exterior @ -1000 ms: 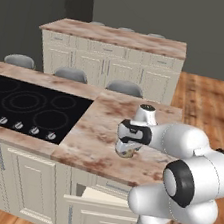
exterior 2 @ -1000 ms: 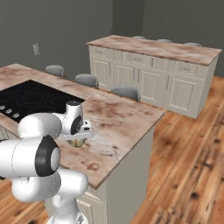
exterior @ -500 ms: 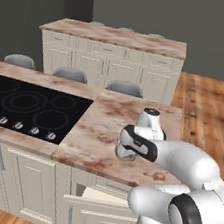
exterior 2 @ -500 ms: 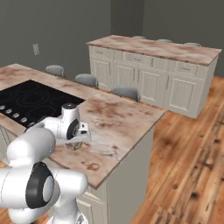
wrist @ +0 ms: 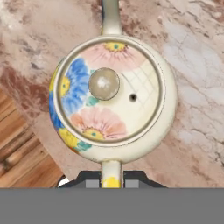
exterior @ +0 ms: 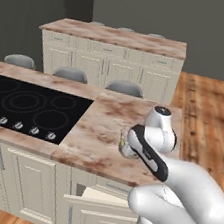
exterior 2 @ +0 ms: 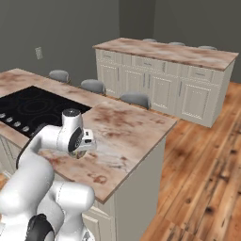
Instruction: Pick the teapot and tupperware and place them in the sink. Then turn on the water.
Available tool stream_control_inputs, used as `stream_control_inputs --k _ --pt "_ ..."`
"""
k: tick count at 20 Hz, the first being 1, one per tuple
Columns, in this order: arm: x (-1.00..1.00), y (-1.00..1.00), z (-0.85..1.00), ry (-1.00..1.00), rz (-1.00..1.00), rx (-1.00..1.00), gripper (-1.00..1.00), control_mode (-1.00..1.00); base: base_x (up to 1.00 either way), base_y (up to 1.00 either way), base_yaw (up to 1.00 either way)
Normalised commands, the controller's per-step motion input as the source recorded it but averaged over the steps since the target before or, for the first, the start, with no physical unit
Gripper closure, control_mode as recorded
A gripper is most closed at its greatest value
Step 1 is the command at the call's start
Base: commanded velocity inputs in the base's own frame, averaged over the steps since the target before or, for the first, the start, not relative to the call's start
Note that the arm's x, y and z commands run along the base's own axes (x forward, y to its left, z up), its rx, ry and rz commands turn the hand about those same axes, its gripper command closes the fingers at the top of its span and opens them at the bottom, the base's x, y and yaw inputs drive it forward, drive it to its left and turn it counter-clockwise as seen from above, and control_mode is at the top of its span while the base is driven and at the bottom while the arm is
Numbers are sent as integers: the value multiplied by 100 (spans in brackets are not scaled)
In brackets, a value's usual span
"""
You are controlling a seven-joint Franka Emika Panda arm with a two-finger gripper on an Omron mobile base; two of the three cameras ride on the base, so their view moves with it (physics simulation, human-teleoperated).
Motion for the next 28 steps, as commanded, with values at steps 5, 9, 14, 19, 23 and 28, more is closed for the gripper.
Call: stream_control_inputs --k 5,9,14,19,23,28 --pt "-17 -30 92 2 0 6 100 -100 0 0 0" --pt "-20 -26 100 7 0 1 100 -100 0 0 0" --pt "-16 -15 99 10 0 0 100 -100 0 0 0" --pt "-4 -7 57 16 -7 0 100 -100 0 0 0" --pt "-1 0 7 3 -2 0 100 -100 0 0 0" --pt "0 0 0 0 0 0 100 -100 0 0 0"
